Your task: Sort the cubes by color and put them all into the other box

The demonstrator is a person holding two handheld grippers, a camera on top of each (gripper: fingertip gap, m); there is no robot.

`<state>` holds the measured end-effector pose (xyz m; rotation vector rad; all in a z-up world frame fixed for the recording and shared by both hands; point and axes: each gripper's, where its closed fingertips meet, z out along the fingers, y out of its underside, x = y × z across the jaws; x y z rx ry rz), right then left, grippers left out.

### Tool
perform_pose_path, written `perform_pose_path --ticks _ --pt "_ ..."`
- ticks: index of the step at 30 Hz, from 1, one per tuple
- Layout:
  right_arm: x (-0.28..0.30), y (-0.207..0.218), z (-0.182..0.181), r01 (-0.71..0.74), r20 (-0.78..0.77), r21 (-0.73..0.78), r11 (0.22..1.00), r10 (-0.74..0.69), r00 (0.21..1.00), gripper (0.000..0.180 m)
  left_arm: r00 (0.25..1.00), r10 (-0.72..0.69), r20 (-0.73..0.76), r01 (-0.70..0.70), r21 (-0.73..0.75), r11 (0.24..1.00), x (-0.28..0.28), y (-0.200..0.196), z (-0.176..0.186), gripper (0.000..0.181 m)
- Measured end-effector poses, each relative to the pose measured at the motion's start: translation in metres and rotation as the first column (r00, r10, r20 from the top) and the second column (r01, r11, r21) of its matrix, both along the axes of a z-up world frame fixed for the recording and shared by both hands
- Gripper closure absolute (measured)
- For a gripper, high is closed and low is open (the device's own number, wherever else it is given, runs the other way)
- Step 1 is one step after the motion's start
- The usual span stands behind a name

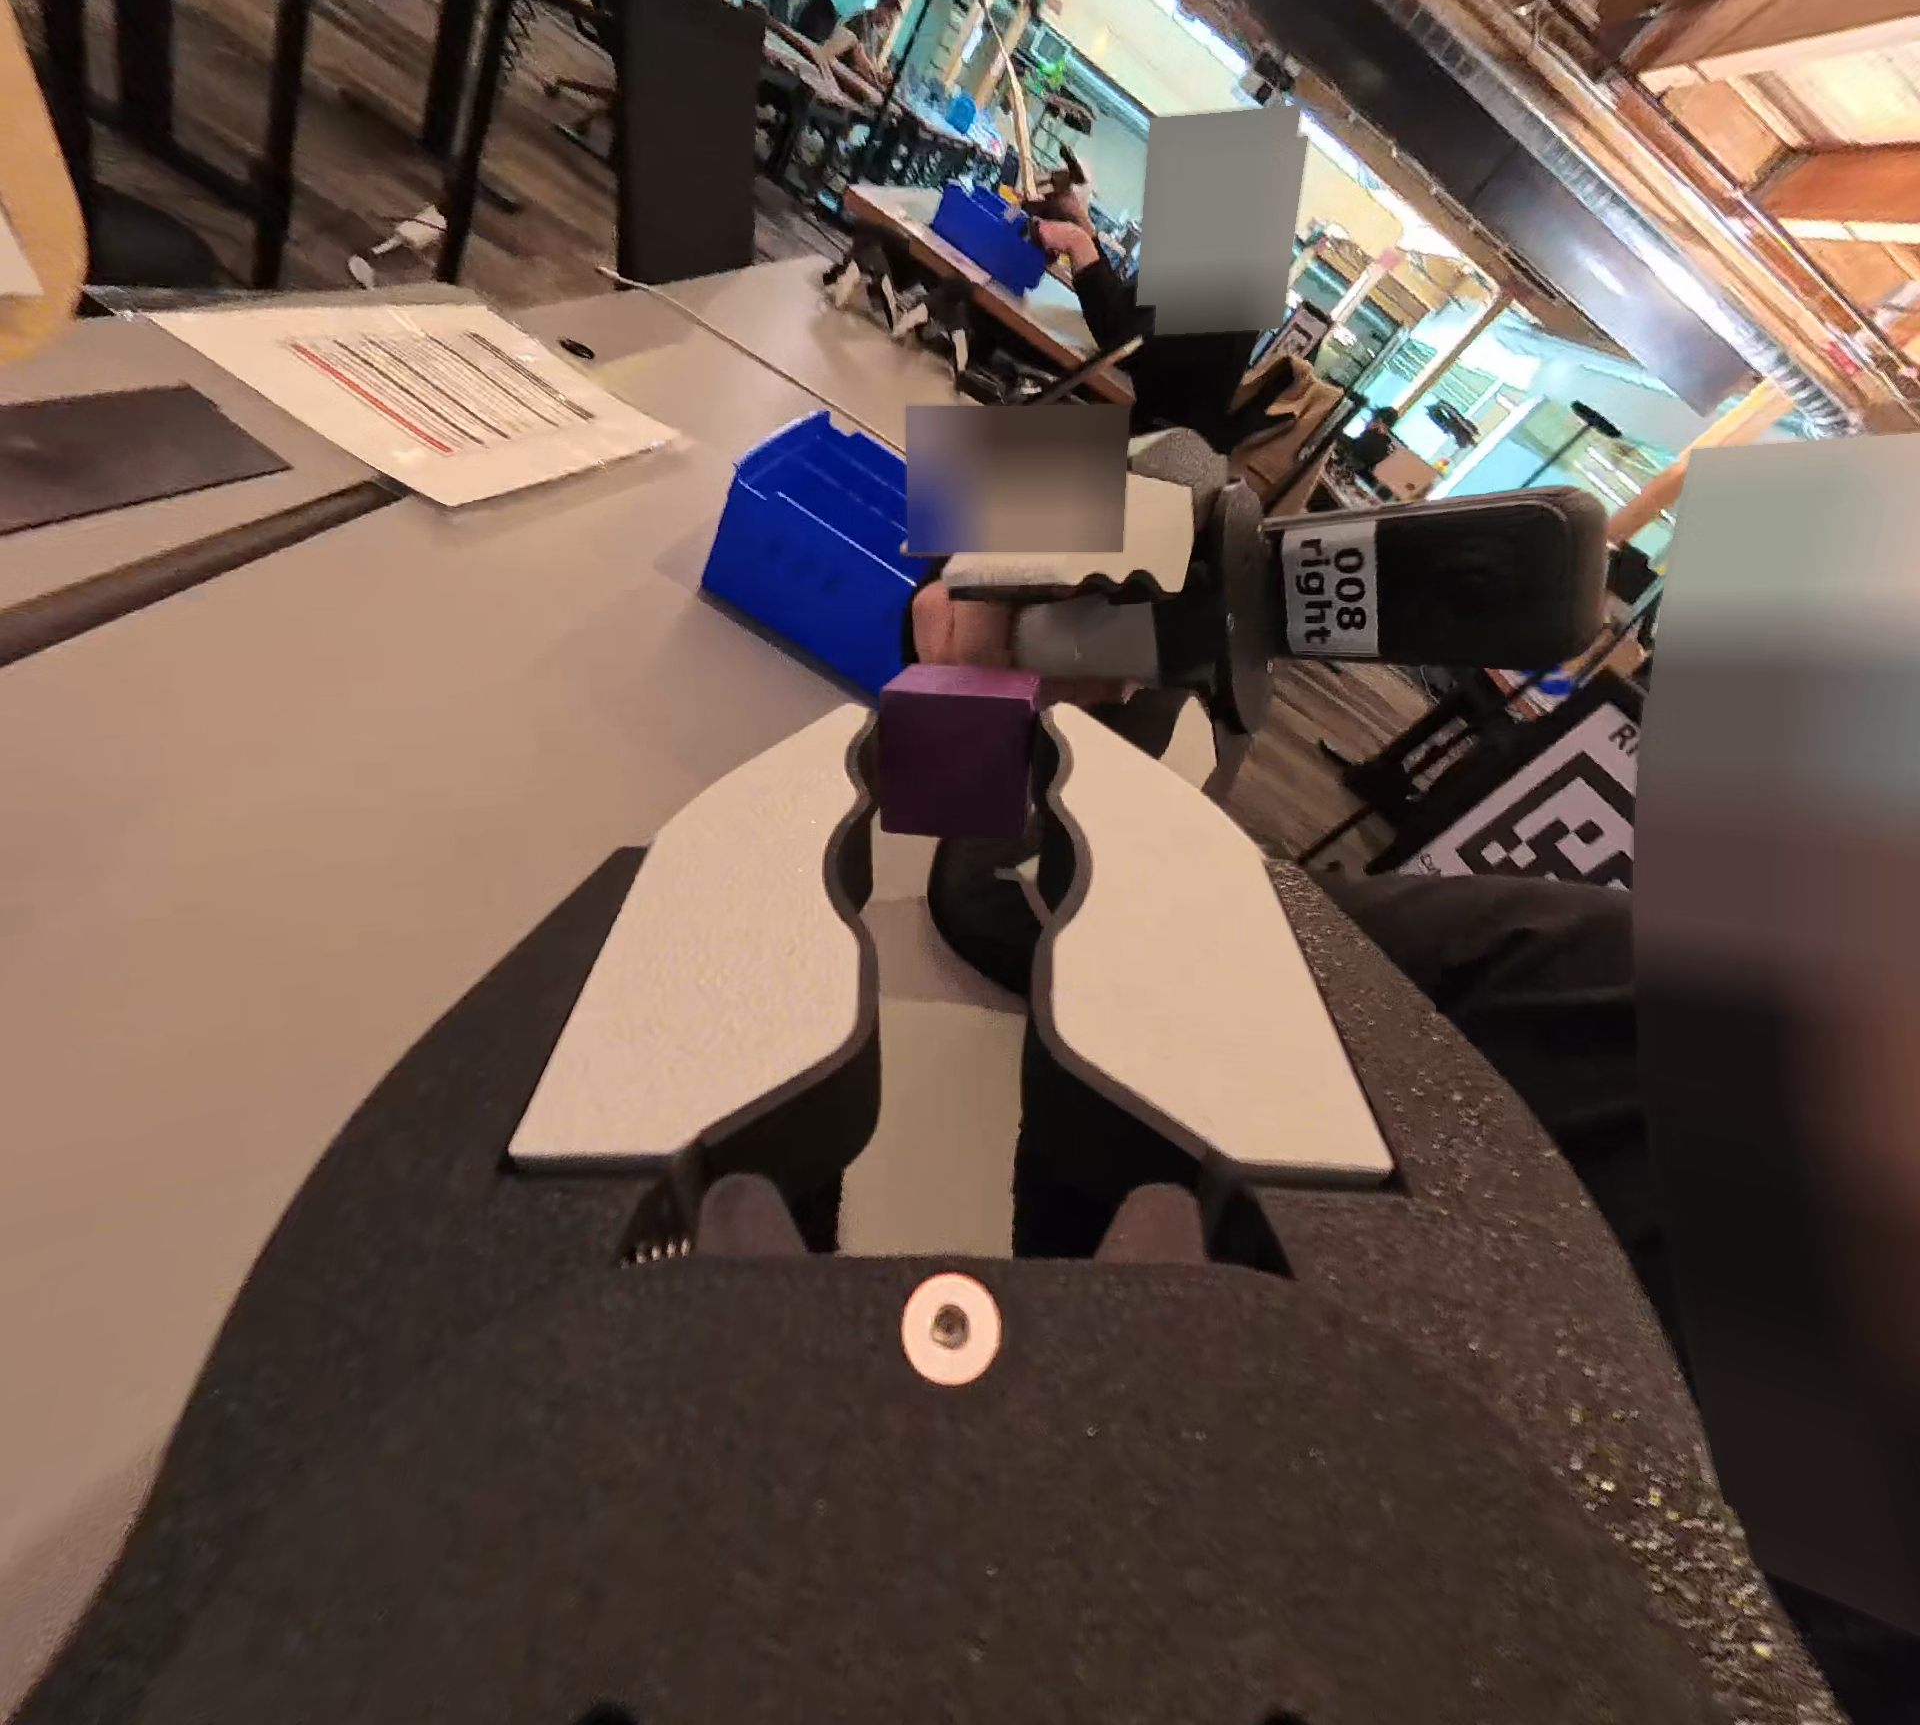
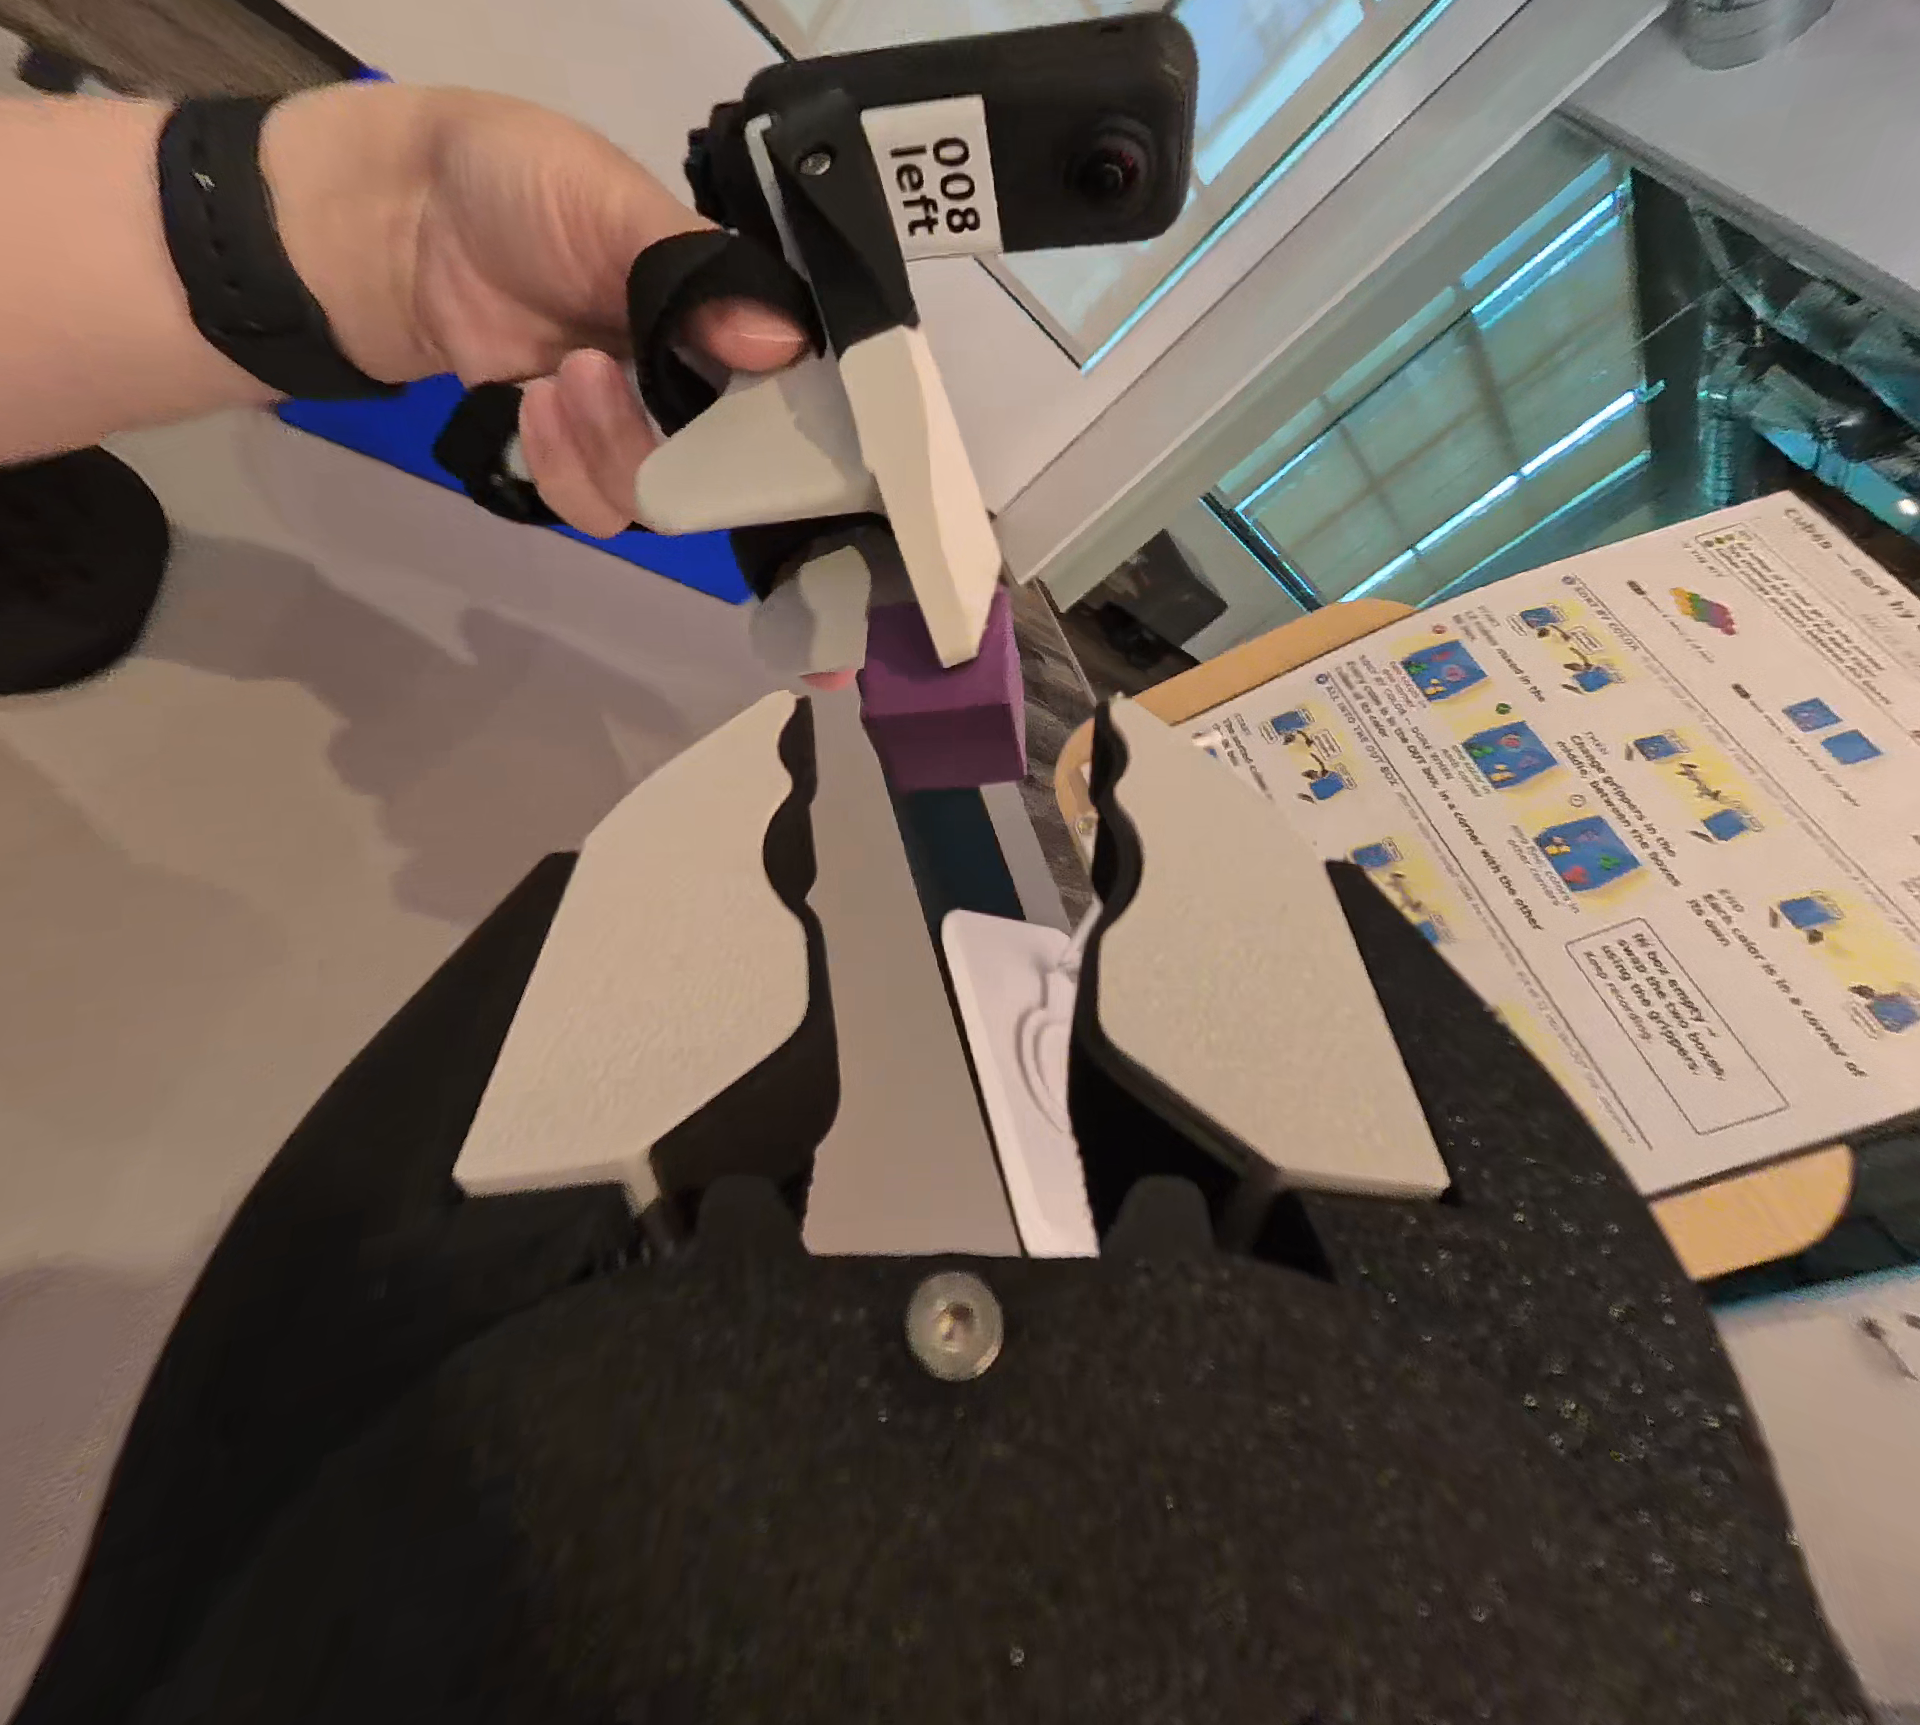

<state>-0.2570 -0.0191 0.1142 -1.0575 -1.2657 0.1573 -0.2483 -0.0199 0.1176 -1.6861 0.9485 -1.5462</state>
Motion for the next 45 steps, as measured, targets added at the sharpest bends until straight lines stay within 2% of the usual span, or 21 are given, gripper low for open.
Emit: perform_pose_path --ticks 3,5,11,13,15,16,17,18,19,21,23,24,25,28,30,32,35,41,45 --pt "-0.004 0.003 -0.013 0.006 0.052 -0.003 1.000 -0.006 0.999 0.135 0.999 -0.036 0.022 0.037 -0.018 0.999 0.003 -0.004 -0.001 0.153" --pt "-0.004 0.004 -0.012 0.011 0.056 0.052 0.999 -0.014 0.998 0.150 0.997 -0.071 0.017 0.072 -0.027 0.997 0.003 -0.009 -0.003 0.153" --pt "0.003 -0.003 -0.010 -0.008 0.092 0.010 1.000 0.008 0.996 0.151 0.991 -0.118 0.064 0.122 -0.066 0.990 -0.001 -0.016 0.002 0.151" --pt "0.029 0.003 -0.003 0.063 0.120 -0.010 0.998 -0.062 0.991 0.151 0.997 -0.072 0.039 0.073 -0.028 0.997 -0.007 -0.011 0.002 0.143" --pt "0.087 0.016 0.005 0.242 0.176 -0.059 0.968 -0.229 0.957 0.151 1.000 -0.010 -0.009 0.011 0.035 0.999 -0.018 -0.005 0.000 0.138" --pt "0.130 0.020 0.005 0.365 0.208 -0.115 0.924 -0.337 0.918 0.151 0.999 0.027 -0.031 -0.025 0.060 0.998 -0.025 -0.002 0.000 0.135" --pt "0.181 0.021 0.003 0.491 0.218 -0.190 0.850 -0.452 0.865 0.151 0.996 0.070 -0.048 -0.066 0.086 0.994 -0.032 0.002 0.001 0.133" --pt "0.235 0.019 -0.002 0.611 0.211 -0.274 0.743 -0.573 0.792 0.151 0.991 0.118 -0.061 -0.110 0.116 0.987 -0.041 0.007 0.003 0.133" --pt "0.289 0.012 -0.013 0.705 0.210 -0.377 0.601 -0.686 0.697 0.151 0.982 0.172 -0.075 -0.160 0.147 0.976 -0.049 0.013 0.004 0.133" --pt "0.384 -0.014 -0.056 0.789 0.289 -0.552 0.271 -0.825 0.486 0.151 0.951 0.287 -0.112 -0.258 0.217 0.941 -0.067 0.025 0.004 0.135" --pt "0.448 -0.047 -0.111 0.779 0.446 -0.626 -0.022 -0.830 0.335 0.151 0.917 0.372 -0.142 -0.324 0.275 0.905 -0.082 0.034 0.003 0.137" --pt "0.471 -0.061 -0.135 0.782 0.525 -0.612 -0.118 -0.800 0.291 0.151 0.906 0.397 -0.146 -0.345 0.288 0.893 -0.087 0.037 0.004 0.138" --pt "0.488 -0.068 -0.152 0.780 0.561 -0.603 -0.166 -0.783 0.267 0.150 0.901 0.410 -0.144 -0.358 0.291 0.887 -0.091 0.038 0.005 0.139" --pt "0.507 -0.074 -0.184 0.679 0.550 -0.694 -0.239 -0.784 0.287 0.150 0.894 0.426 -0.137 -0.375 0.290 0.880 -0.097 0.038 0.007 0.142" --pt "0.516 -0.079 -0.199 0.649 0.579 -0.701 -0.297 -0.769 0.273 0.150 0.887 0.439 -0.148 -0.383 0.298 0.874 -0.100 0.040 0.005 0.142" --pt "0.512 -0.080 -0.217 0.581 0.590 -0.739 -0.343 -0.745 0.311 0.150 0.881 0.446 -0.158 -0.387 0.300 0.872 -0.101 0.042 0.003 0.143" --pt "0.519 -0.084 -0.238 0.518 0.624 -0.742 -0.425 -0.721 0.302 0.151 0.882 0.445 -0.154 -0.391 0.289 0.874 -0.101 0.043 0.003 0.144" --pt "0.526 -0.076 -0.230 0.442 0.541 -0.804 -0.399 -0.799 0.263 0.151 0.879 0.443 -0.176 -0.380 0.304 0.874 -0.098 0.042 0.000 0.145" --pt "0.516 -0.066 -0.211 0.307 0.424 -0.889 -0.340 -0.865 0.268 0.129 0.868 0.454 -0.203 -0.377 0.326 0.867 -0.101 0.040 -0.003 0.145"
